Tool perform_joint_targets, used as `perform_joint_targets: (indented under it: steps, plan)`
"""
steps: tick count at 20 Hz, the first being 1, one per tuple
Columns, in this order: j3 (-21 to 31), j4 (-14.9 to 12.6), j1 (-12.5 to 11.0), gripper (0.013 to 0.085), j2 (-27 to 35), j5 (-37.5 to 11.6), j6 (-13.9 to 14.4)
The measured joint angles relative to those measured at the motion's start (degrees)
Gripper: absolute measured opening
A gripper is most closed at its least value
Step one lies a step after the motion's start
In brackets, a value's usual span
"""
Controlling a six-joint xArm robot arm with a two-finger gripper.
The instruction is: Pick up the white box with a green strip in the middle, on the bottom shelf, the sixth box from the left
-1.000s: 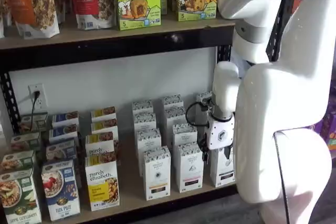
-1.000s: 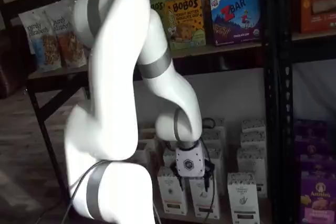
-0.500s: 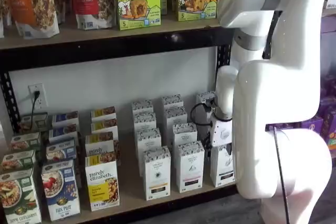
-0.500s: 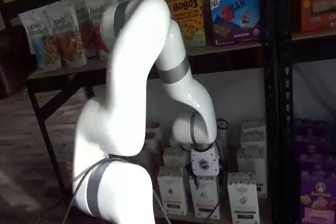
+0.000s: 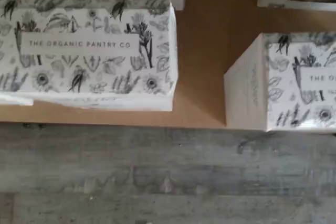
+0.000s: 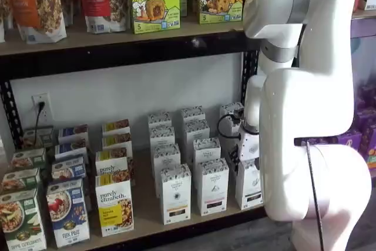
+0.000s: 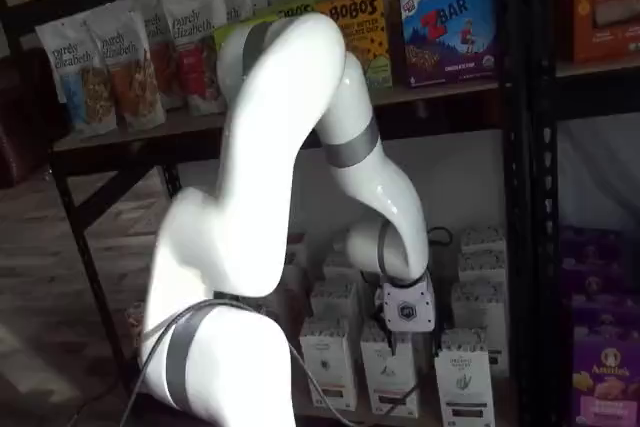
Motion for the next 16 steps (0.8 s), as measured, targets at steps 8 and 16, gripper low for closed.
perform_joint_targets:
  steps: [8,16]
  plan:
    - [-3.3,-3.5,-1.5,0.0850,2.2,0.3,1.9]
    - [-6.3,-4.2,-2.4,0.0850,3.6,1.7,1.7]
